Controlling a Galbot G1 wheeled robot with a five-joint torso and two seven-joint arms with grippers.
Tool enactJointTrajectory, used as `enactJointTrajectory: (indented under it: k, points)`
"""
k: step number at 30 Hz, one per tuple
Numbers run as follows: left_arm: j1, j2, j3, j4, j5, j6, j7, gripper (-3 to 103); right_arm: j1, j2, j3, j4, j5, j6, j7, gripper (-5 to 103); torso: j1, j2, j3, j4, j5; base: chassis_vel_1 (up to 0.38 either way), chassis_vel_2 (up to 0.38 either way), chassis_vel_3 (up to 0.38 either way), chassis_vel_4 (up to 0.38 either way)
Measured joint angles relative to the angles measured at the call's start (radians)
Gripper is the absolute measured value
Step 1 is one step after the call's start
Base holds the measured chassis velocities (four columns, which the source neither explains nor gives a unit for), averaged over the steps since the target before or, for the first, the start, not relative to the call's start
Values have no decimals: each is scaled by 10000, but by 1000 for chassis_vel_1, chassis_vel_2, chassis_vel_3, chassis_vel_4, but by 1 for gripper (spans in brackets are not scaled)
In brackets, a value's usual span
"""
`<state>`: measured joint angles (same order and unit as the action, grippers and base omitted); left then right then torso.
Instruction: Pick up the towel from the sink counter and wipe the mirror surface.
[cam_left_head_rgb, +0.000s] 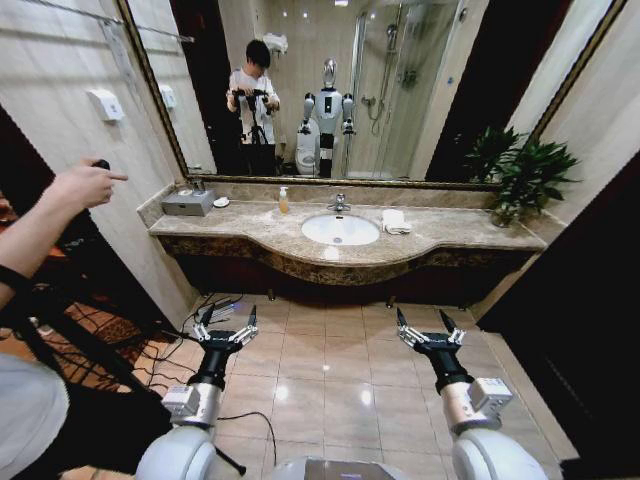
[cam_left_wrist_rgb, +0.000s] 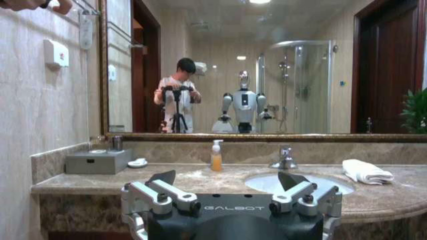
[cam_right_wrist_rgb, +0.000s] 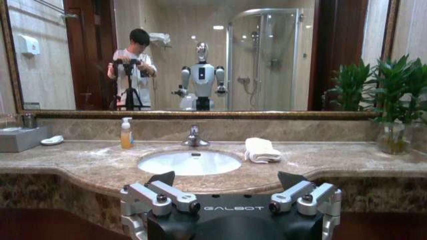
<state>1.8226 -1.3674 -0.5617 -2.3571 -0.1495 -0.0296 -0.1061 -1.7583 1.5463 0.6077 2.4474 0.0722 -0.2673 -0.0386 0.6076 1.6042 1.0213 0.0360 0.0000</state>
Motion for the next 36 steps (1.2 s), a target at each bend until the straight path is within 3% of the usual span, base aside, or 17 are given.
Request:
enactJointTrajectory:
  k: [16, 36]
  points:
    - [0, 0, 0, 0, 0, 0, 0, 100, -136, -47, 190, 181, 147, -1, -134, 100, 0, 0, 0, -1, 0, -45, -54, 43, 45]
    - [0, 1, 0, 0, 0, 0, 0, 100, 689, -44, 310, -81, 939, 852, 813, 100, 0, 0, 0, 0, 0, -12, -17, 12, 14]
